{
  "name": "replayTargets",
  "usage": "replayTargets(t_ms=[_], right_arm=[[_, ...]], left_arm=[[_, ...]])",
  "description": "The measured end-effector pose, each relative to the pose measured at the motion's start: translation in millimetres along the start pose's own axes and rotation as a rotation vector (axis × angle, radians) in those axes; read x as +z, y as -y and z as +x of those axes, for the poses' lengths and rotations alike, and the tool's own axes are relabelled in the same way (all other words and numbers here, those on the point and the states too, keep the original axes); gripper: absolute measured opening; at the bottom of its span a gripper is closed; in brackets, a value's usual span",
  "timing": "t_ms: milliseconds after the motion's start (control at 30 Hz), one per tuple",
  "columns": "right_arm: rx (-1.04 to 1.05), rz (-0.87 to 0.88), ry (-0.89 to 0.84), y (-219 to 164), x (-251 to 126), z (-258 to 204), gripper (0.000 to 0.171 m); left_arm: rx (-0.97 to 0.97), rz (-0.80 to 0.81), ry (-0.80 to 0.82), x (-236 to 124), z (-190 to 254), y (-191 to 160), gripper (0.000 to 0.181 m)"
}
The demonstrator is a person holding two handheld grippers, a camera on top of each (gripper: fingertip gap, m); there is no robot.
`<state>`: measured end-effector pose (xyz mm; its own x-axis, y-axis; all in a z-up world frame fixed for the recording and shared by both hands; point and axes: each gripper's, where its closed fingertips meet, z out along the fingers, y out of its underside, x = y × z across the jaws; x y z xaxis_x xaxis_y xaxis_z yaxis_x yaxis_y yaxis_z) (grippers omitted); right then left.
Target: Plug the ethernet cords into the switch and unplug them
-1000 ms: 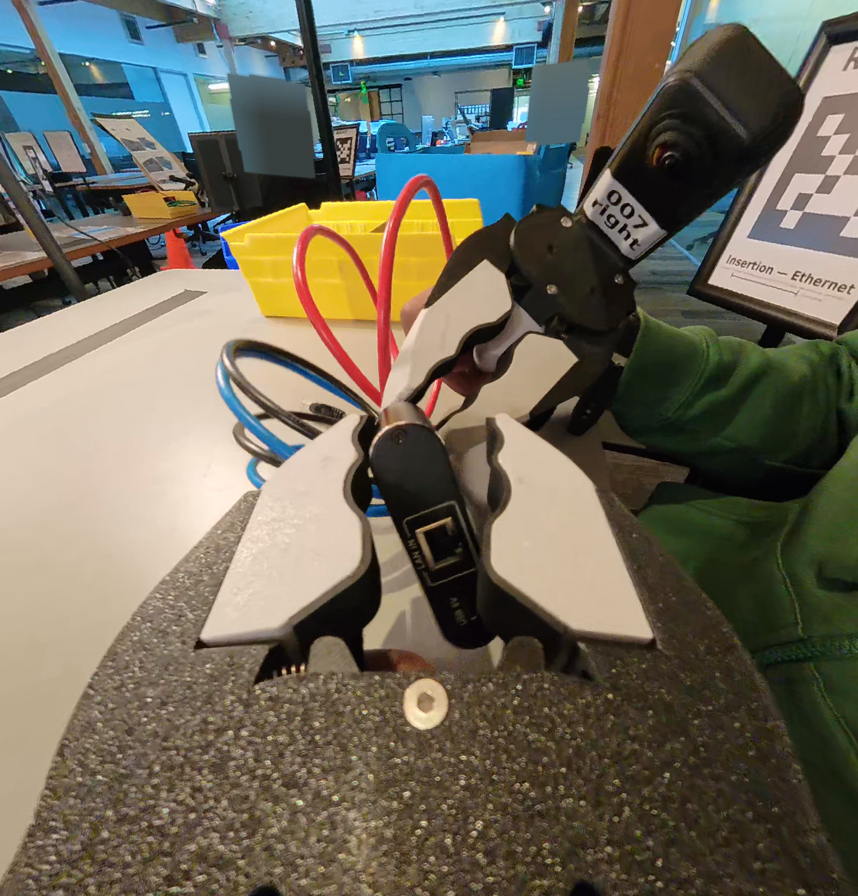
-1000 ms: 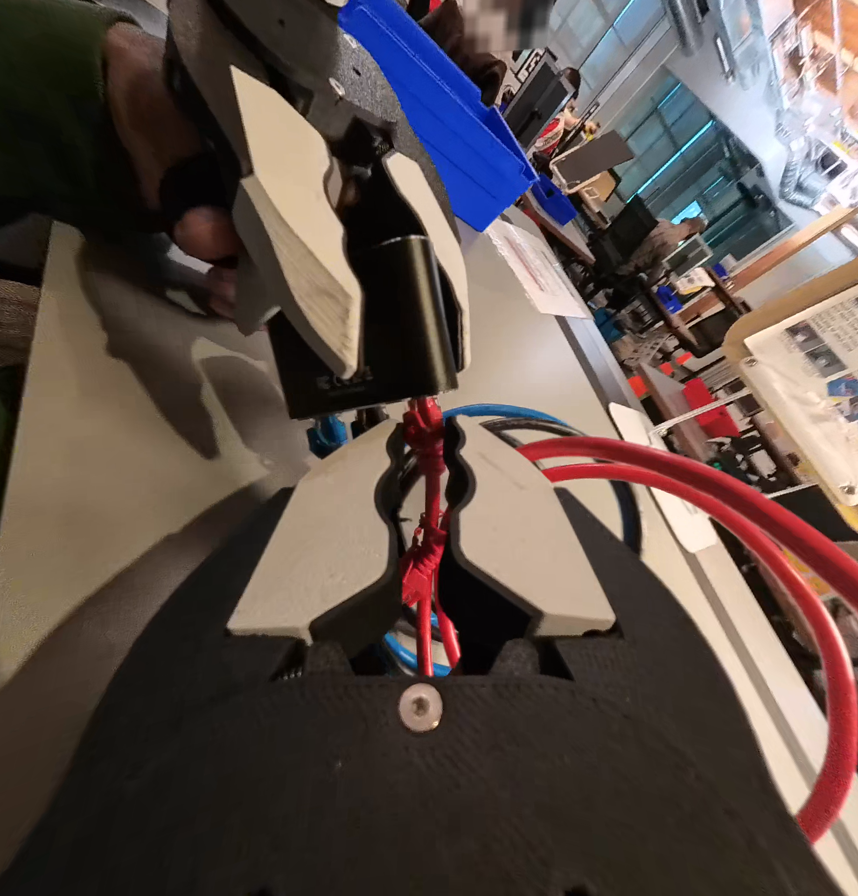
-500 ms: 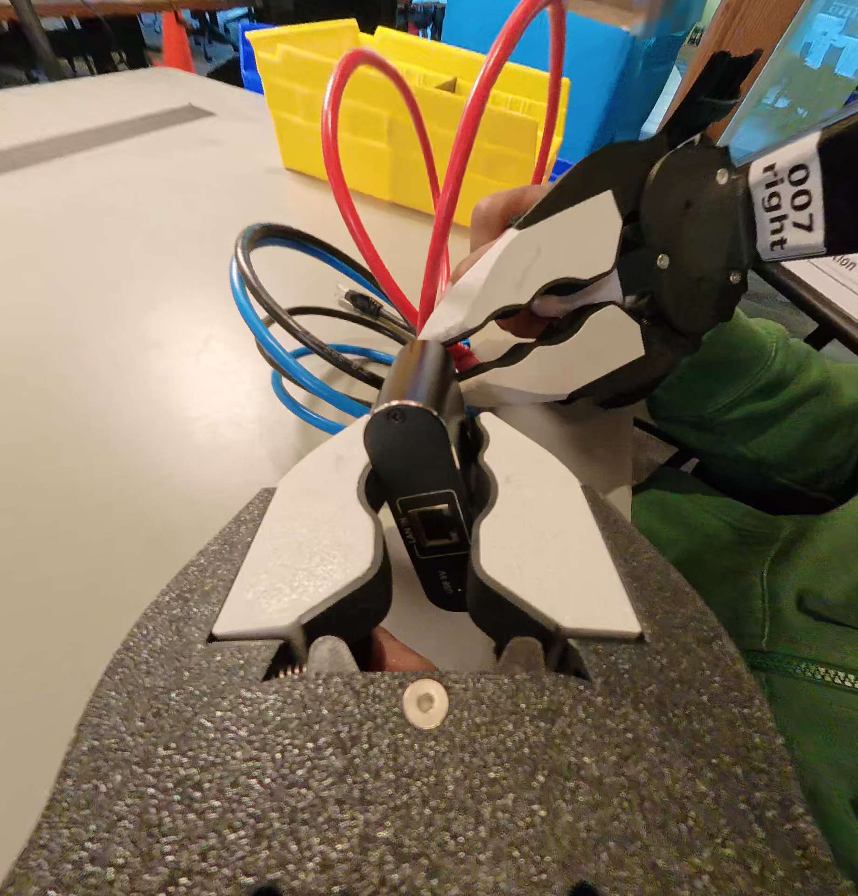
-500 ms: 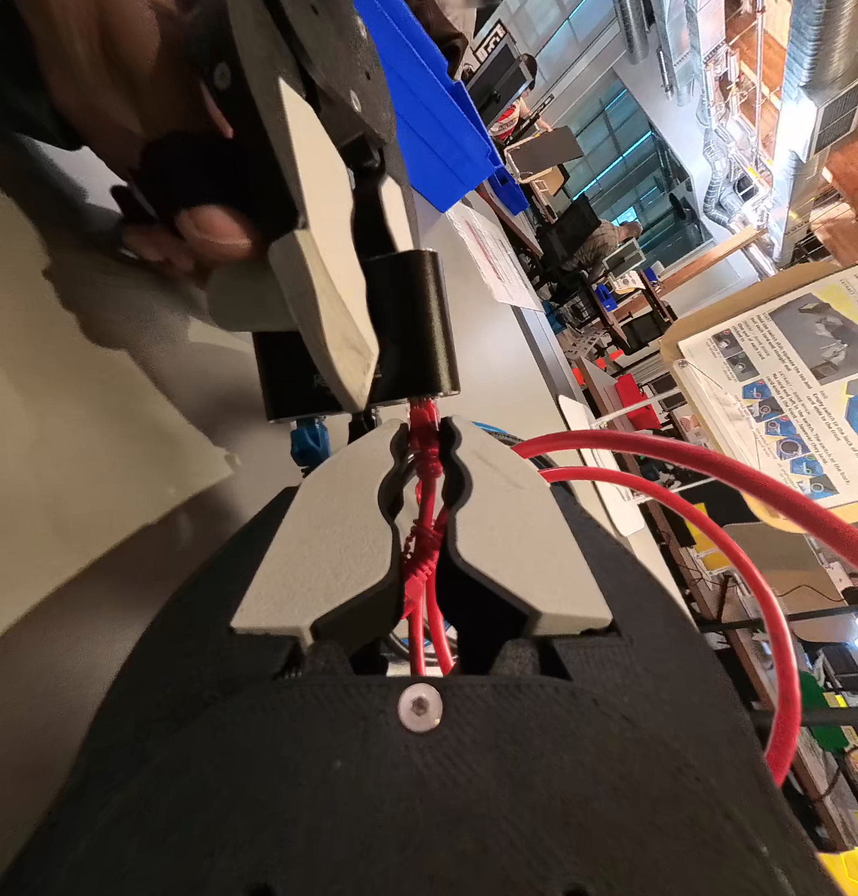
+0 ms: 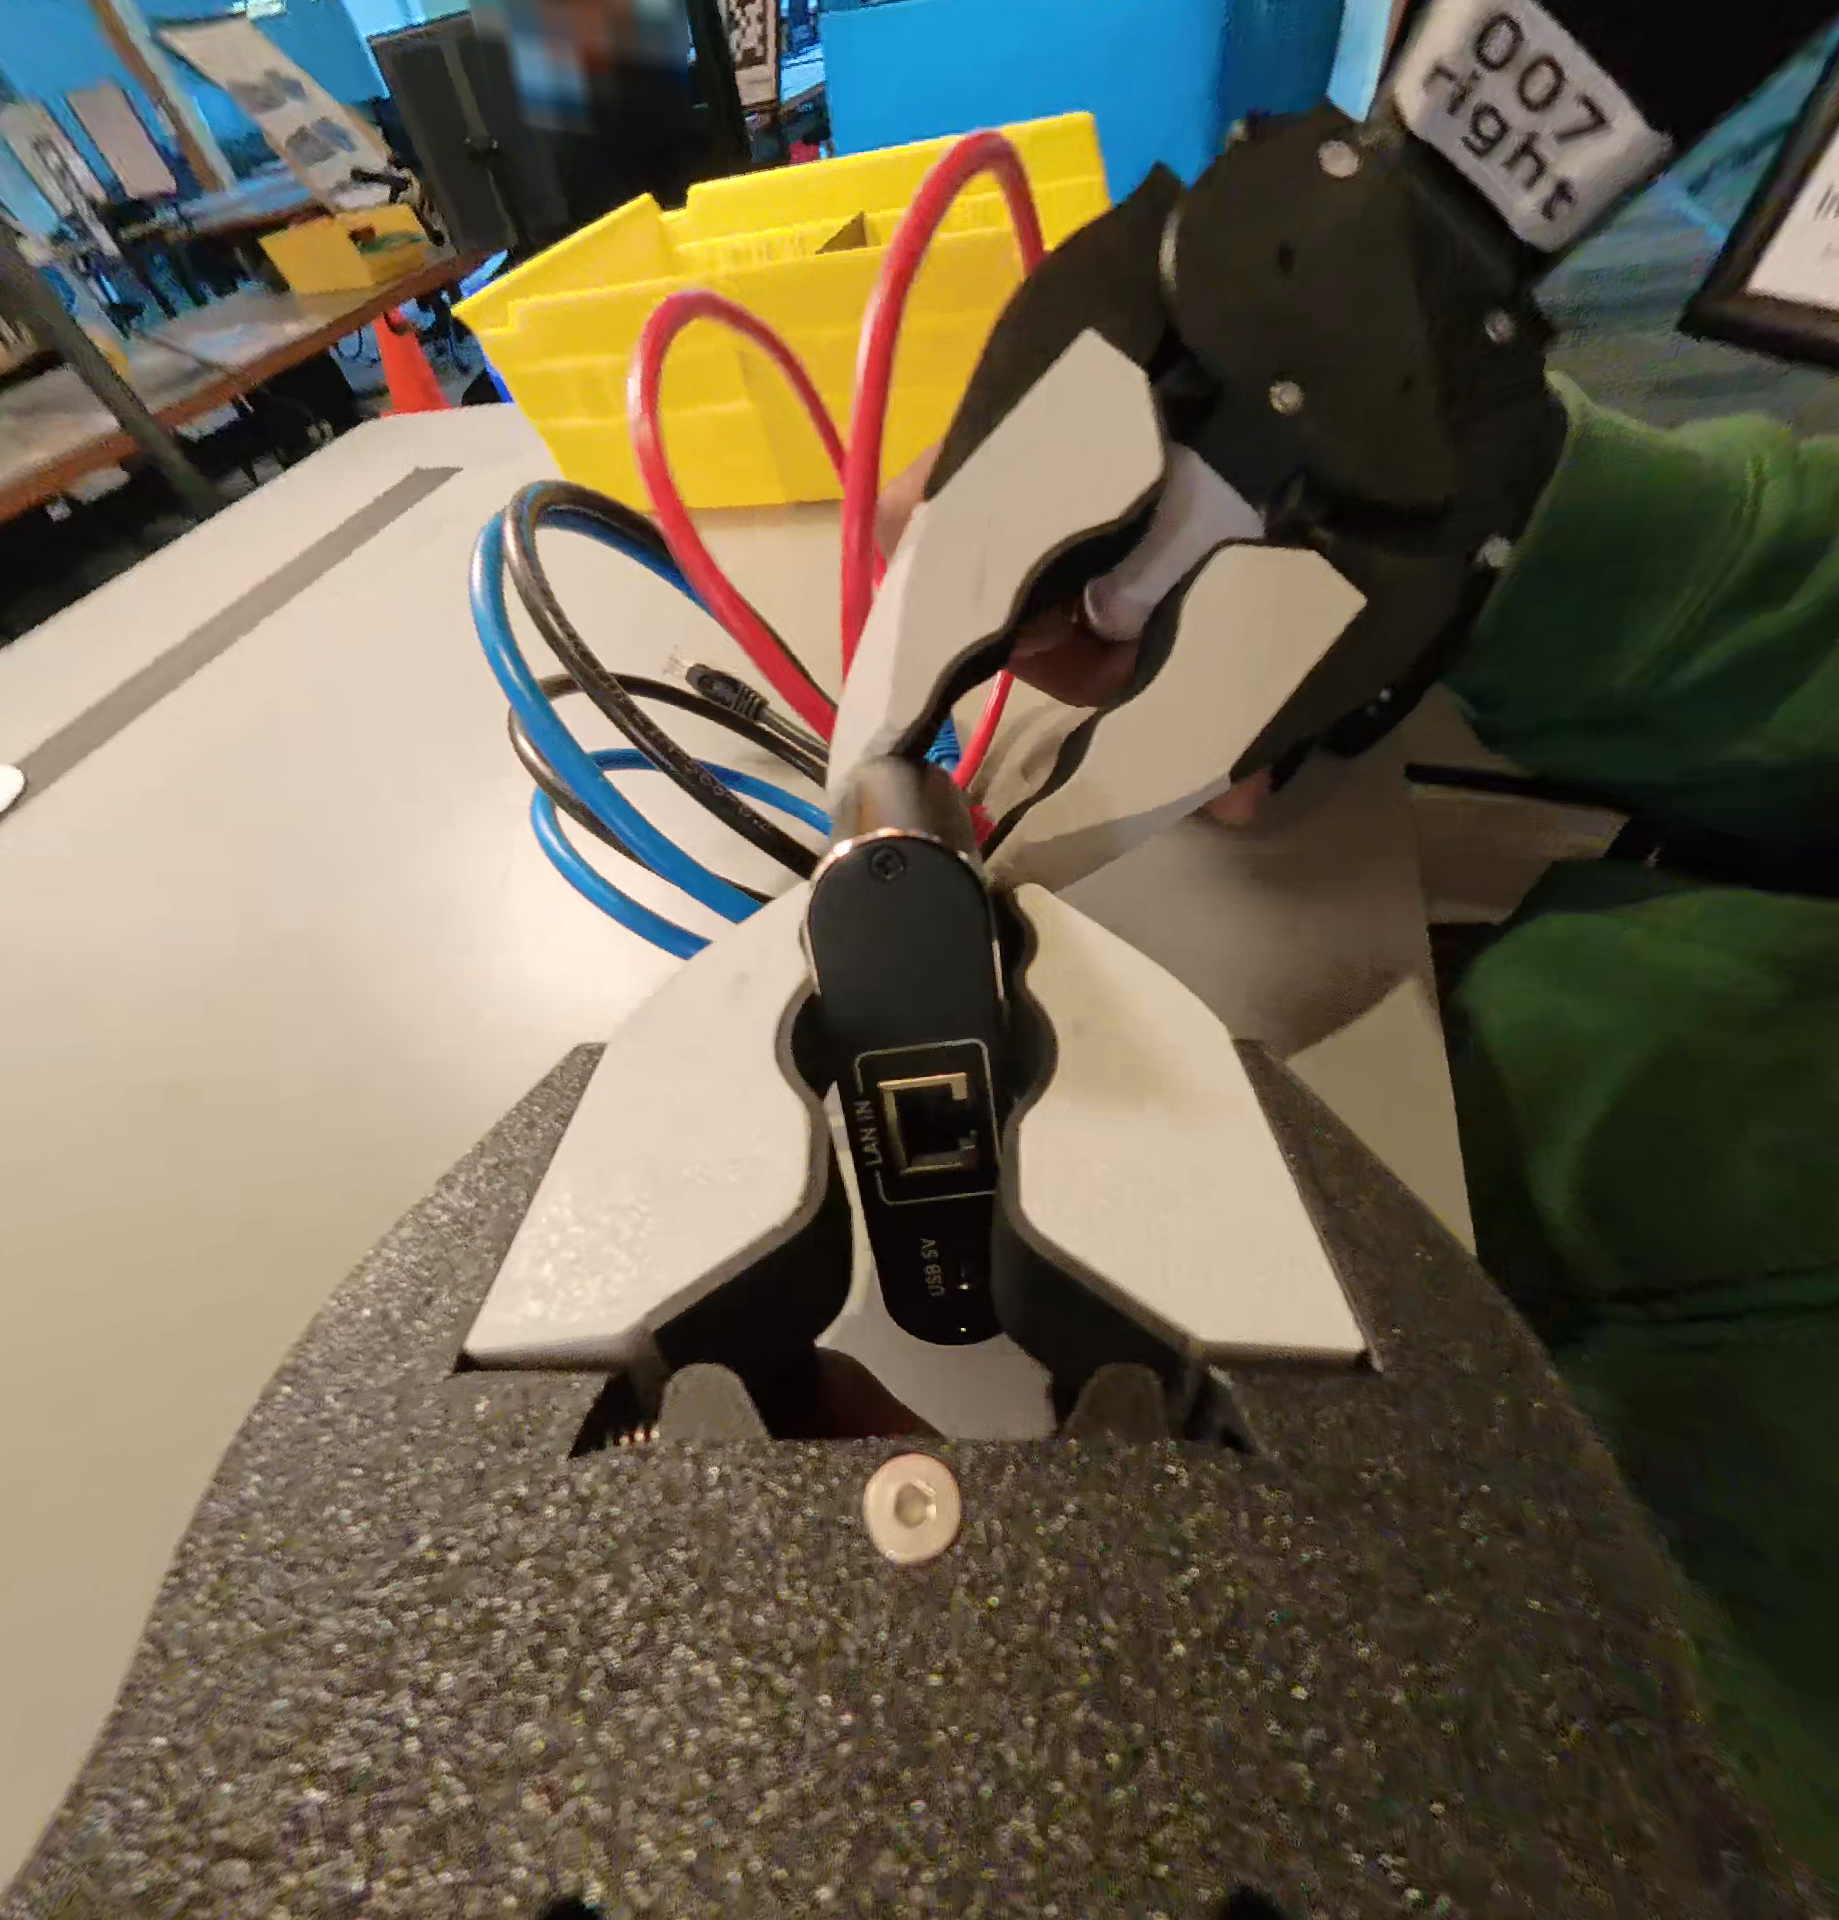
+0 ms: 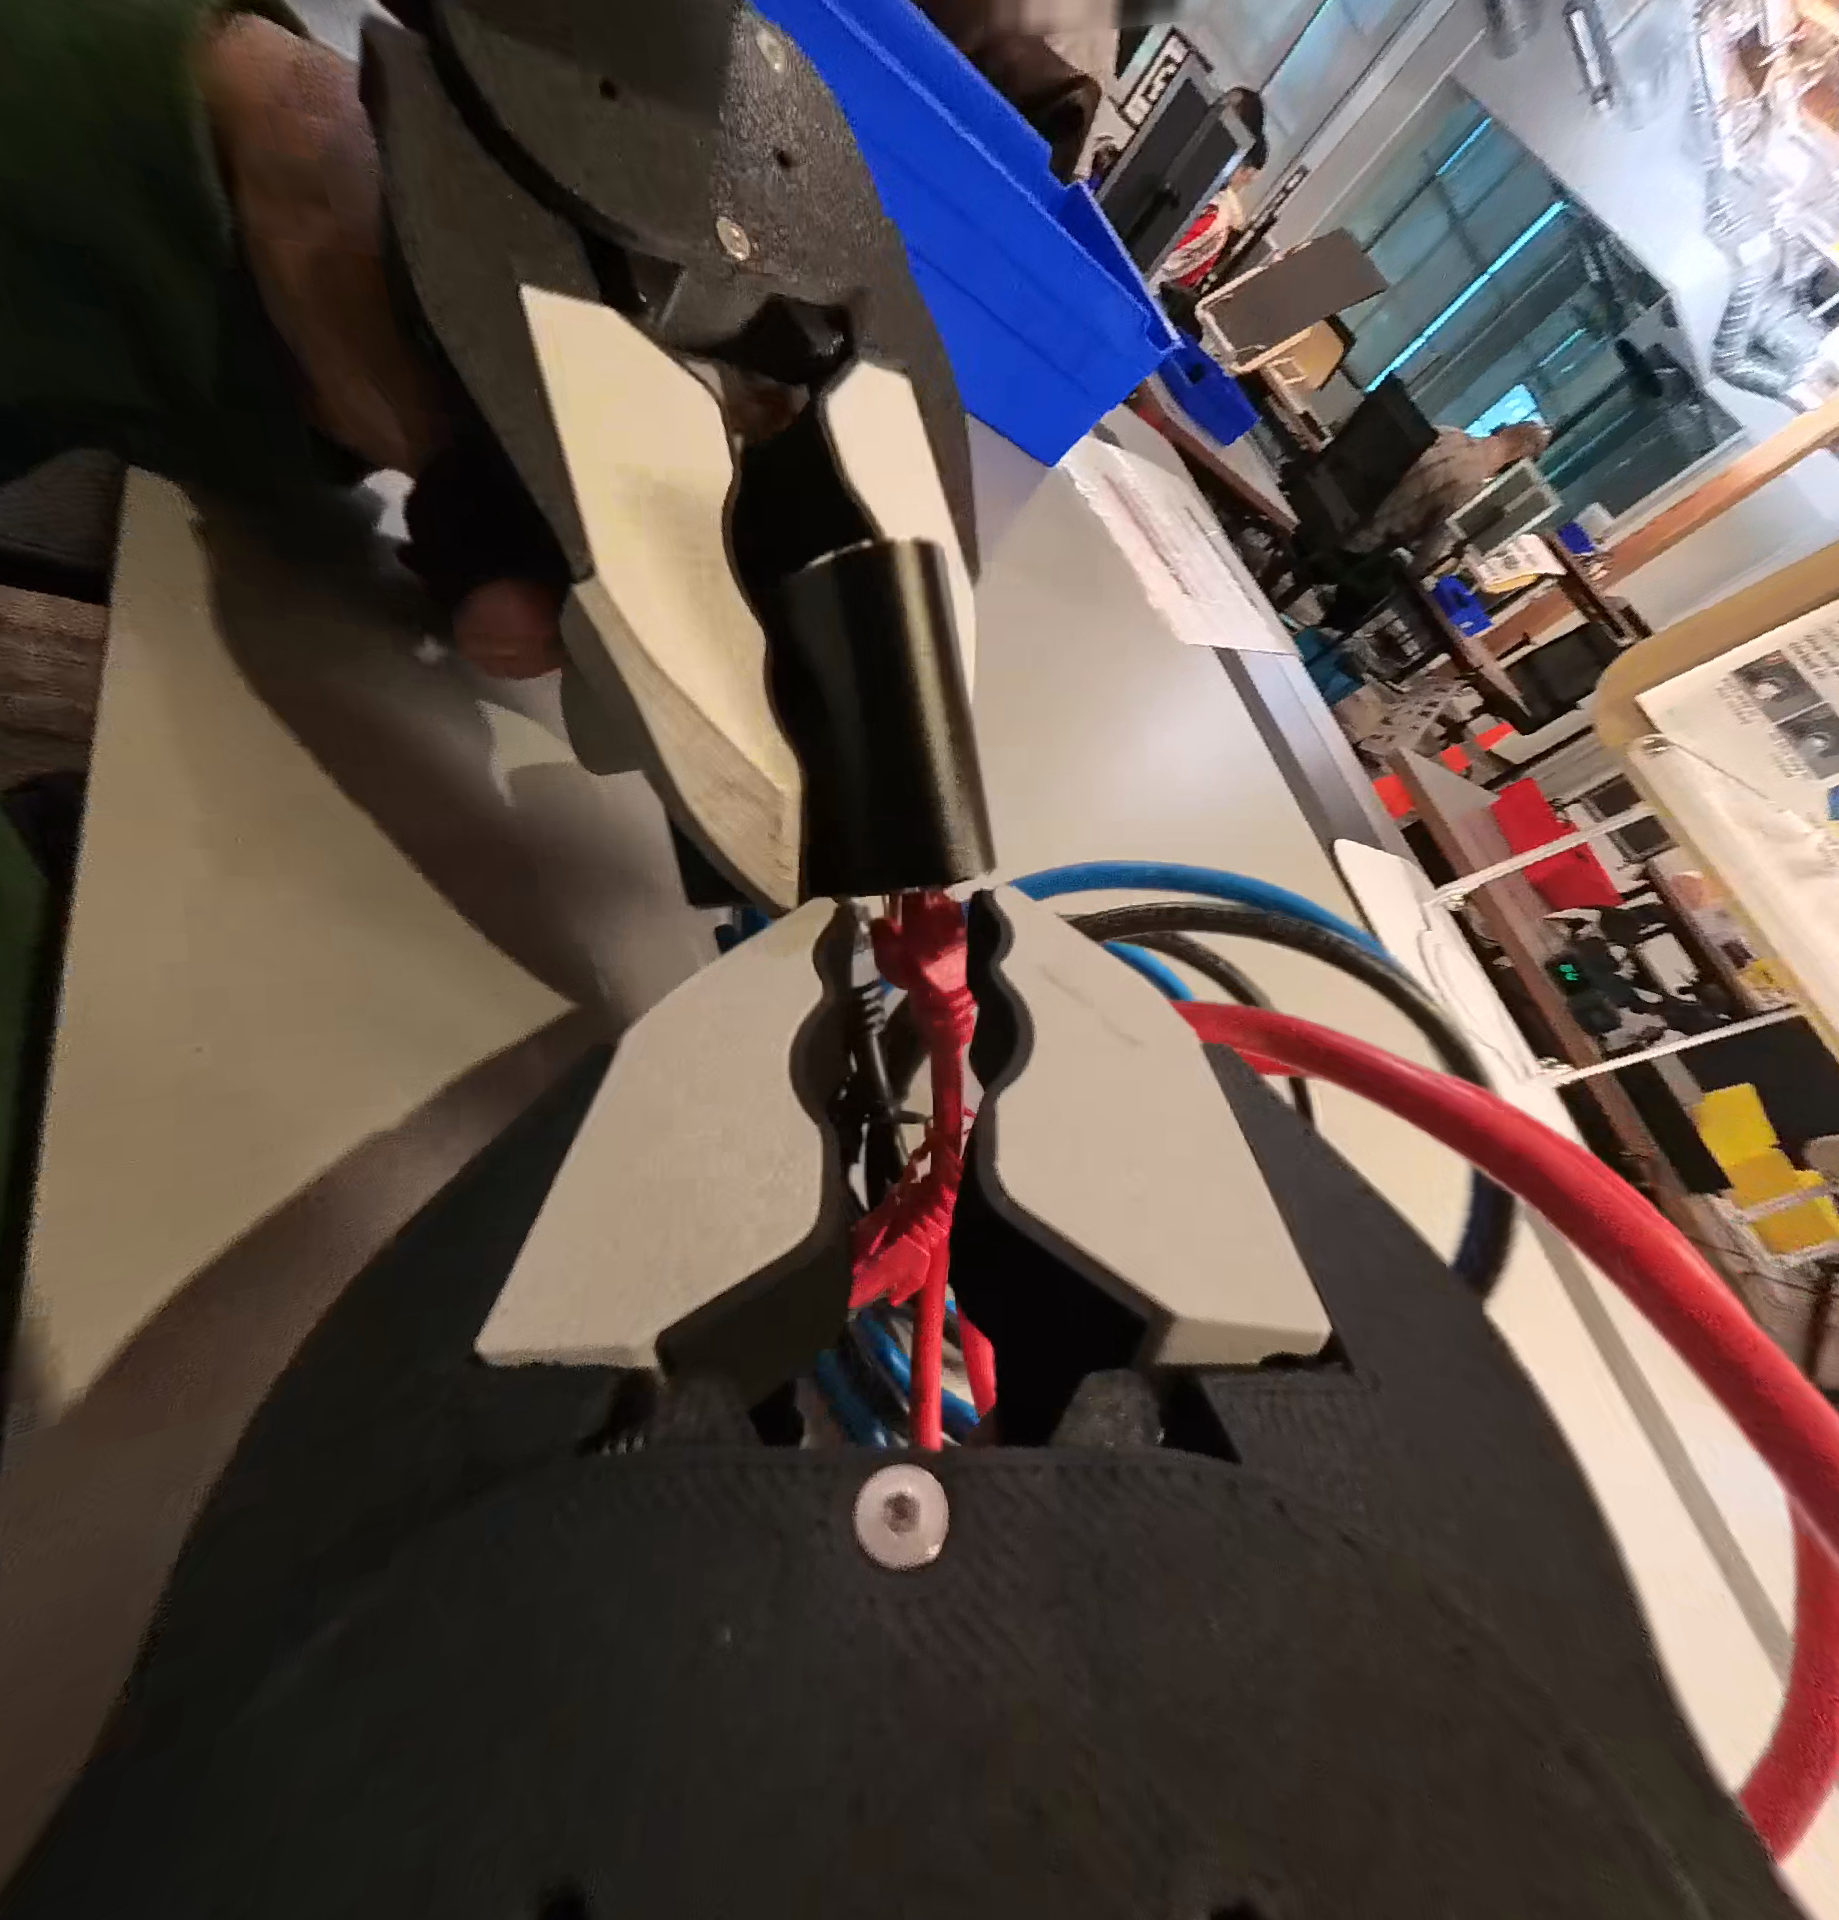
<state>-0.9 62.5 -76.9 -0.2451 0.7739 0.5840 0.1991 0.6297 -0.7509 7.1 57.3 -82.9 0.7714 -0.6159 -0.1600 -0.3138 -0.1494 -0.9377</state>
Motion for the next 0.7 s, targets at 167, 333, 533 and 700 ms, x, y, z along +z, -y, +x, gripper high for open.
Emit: replayTargets(t_ms=[167,333,533,700], right_arm=[[0.065,0.006,0.068,-2,0,-7,0.02],[0.099,0.032,0.13,0,-5,-14,0.019],[0.107,0.06,0.132,1,-6,-15,0.019],[0.127,0.078,0.169,1,-8,-20,0.02]], left_arm=[[0.111,-0.009,-0.005,0,6,-3,0.028],[0.202,0.0,-0.009,-1,11,-5,0.028],[0.216,0.005,-0.012,-1,12,-4,0.028],[0.275,0.008,-0.018,-2,15,-6,0.028]])
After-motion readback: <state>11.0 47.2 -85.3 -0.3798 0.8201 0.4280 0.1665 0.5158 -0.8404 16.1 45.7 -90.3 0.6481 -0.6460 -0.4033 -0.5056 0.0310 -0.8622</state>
